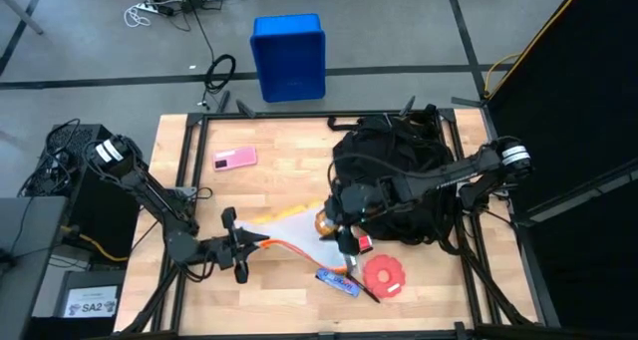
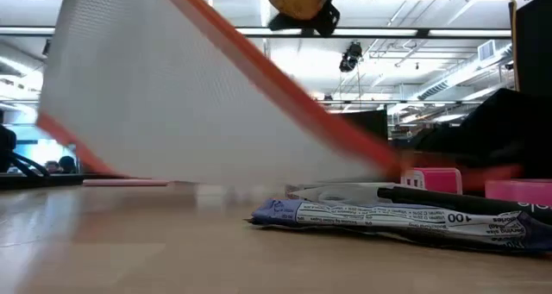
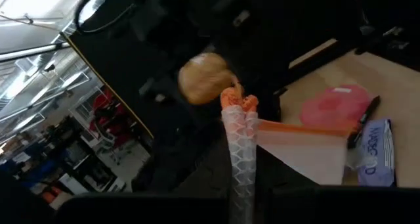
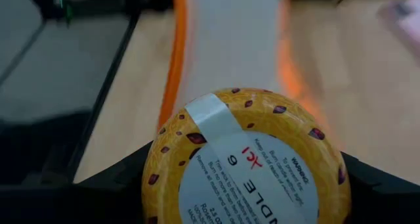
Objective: Unpack backpack
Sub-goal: Put the scented candle into the zip bag
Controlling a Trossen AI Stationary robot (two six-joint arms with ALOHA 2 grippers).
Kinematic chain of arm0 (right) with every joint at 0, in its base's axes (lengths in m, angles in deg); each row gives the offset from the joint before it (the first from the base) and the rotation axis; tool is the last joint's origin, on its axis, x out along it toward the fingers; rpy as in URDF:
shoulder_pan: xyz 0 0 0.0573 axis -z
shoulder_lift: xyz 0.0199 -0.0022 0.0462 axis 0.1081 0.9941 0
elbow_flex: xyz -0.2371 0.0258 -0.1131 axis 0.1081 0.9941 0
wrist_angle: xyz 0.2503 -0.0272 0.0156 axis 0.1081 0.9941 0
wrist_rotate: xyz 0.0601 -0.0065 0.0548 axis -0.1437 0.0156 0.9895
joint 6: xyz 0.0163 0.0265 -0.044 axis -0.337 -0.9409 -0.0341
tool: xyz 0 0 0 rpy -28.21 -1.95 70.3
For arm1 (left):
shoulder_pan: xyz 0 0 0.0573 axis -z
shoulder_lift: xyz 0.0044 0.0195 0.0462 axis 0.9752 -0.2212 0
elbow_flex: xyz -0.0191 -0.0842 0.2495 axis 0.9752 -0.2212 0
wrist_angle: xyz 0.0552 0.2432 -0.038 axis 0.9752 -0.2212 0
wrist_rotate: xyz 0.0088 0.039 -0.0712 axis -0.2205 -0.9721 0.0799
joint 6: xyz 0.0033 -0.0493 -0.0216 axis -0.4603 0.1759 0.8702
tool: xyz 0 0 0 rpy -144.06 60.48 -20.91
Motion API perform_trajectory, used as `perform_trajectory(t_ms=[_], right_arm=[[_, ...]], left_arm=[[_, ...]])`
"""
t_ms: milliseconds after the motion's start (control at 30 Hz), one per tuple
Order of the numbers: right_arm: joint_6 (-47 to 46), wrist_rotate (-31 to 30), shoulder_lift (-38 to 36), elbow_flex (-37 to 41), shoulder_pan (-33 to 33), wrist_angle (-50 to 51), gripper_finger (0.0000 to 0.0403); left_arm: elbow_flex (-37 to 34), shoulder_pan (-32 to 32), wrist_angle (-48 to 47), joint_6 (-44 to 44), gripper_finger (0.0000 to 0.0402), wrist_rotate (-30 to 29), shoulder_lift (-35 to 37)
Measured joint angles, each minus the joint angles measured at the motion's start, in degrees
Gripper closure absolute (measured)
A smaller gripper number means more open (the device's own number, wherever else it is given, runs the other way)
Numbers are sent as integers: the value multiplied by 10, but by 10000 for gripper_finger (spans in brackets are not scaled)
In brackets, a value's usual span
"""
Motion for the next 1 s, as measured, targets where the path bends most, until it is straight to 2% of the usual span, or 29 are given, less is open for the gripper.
perform_trajectory(t_ms=[400, 600, 733, 1000], right_arm=[[-32, 19, 88, 0, -70, -46, 145], [-57, 54, 89, 0, -71, -66, 145], [-71, 89, 89, 0, -71, -116, 145], [-72, 68, 93, 0, -61, -127, 145]], left_arm=[[1, -1, 7, 3, 402, -4, 0], [1, -1, 6, 9, 402, -5, 0], [1, -1, 6, 9, 402, -6, 0], [1, -1, 6, 13, 402, -3, 0]])
